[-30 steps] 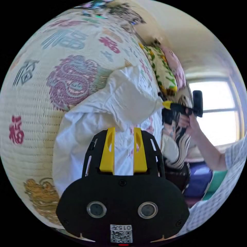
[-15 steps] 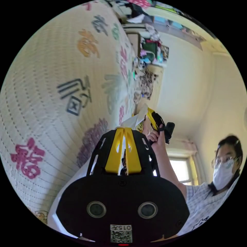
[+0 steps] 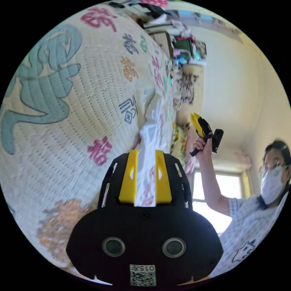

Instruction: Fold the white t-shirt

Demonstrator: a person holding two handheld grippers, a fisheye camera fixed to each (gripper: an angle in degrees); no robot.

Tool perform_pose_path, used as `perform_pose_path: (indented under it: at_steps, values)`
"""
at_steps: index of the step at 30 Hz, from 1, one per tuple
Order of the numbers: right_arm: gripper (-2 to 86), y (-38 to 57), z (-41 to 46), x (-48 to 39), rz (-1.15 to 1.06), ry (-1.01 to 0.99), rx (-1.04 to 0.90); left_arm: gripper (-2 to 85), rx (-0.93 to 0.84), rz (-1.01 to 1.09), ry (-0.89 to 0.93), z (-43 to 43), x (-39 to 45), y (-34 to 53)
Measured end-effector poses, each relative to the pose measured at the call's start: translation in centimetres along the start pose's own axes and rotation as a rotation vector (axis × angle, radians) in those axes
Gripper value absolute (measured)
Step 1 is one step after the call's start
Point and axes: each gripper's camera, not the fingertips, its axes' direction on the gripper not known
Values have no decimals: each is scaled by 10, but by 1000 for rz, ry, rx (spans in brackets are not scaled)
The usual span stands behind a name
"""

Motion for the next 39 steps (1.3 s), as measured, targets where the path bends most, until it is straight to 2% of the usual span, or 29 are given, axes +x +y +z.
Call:
perform_pose_path:
  at_steps: [2,5,7,8,10,13,17,20,22,30,33,34,36,38,39]
  values:
    - [57,67,-19,8,75,42,-25,94,-177,148,-230,-9,18,27]
    - [61,202,-41,18,319,95,-110,99,-434,309,-506,-8,28,70]
    - [68,324,-55,19,602,88,-170,101,-556,351,-591,-7,26,97]
    - [70,354,-59,18,675,82,-185,100,-620,360,-630,-7,24,113]
    - [79,460,-71,4,887,97,-279,97,-646,378,-646,-7,24,132]
    - [84,552,-88,-12,1076,100,-321,90,-685,368,-647,-1,29,148]
    - [91,601,-84,-16,1121,52,-367,46,-766,434,-701,15,40,169]
    - [64,609,-82,-16,1066,66,-413,11,-773,457,-743,18,51,176]
    - [8,617,-95,-18,1005,49,-439,6,-765,469,-787,15,56,179]
    - [4,660,-147,-29,1062,47,-365,49,-737,414,-895,4,56,189]
    - [12,685,-171,-34,1151,43,-378,62,-728,375,-1072,-11,69,182]
    - [11,692,-182,-38,1168,61,-381,62,-706,360,-1115,-14,82,173]
    - [10,697,-196,-43,1187,70,-380,63,-576,490,-1015,-12,120,157]
    - [9,697,-206,-47,1188,69,-373,69,-361,656,-891,6,164,122]
    - [9,693,-210,-48,1175,70,-362,73,-308,670,-860,12,170,110]
